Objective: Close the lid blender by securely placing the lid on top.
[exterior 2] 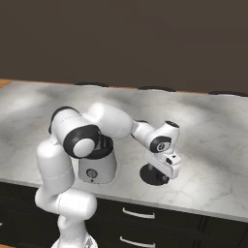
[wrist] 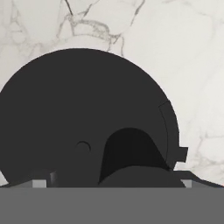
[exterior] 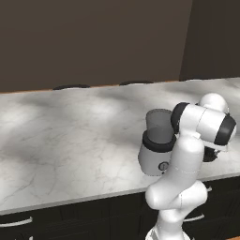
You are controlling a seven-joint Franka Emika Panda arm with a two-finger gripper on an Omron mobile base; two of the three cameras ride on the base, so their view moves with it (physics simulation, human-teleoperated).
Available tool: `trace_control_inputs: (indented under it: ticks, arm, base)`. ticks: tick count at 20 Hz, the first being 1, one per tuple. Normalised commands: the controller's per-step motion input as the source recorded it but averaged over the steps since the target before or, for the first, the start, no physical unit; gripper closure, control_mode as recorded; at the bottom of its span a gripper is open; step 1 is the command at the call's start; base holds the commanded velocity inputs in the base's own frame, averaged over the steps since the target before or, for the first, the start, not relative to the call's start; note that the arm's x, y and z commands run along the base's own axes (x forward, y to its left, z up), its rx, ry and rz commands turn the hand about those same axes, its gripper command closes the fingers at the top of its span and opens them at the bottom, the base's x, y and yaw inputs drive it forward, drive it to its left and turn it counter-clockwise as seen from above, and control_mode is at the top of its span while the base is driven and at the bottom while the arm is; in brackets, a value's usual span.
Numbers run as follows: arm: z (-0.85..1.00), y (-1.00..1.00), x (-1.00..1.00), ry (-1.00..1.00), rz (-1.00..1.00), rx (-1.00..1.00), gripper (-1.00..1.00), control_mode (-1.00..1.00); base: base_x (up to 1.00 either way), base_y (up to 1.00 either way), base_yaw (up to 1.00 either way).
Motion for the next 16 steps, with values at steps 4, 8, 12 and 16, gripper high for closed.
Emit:
trace_control_inputs:
  ticks: [4, 8, 12, 16]
  arm:
    - [-0.09, -0.01, 0.0, 0.0, 0.0, 0.01, -1.0, -1.0]
    - [-0.13, -0.03, 0.0, 0.0, 0.01, 0.01, 1.0, -1.0]
    - [-0.18, 0.0, 0.0, 0.0, 0.0, 0.0, 1.0, -1.0]
    - [0.0, 0.0, 0.0, 0.0, 0.0, 0.0, 1.0, -1.0]
  base:
    - [0.0, 0.0, 0.0]
    - [0.0, 0.0, 0.0]
    - [0.0, 0.0, 0.0]
    - [0.0, 0.0, 0.0]
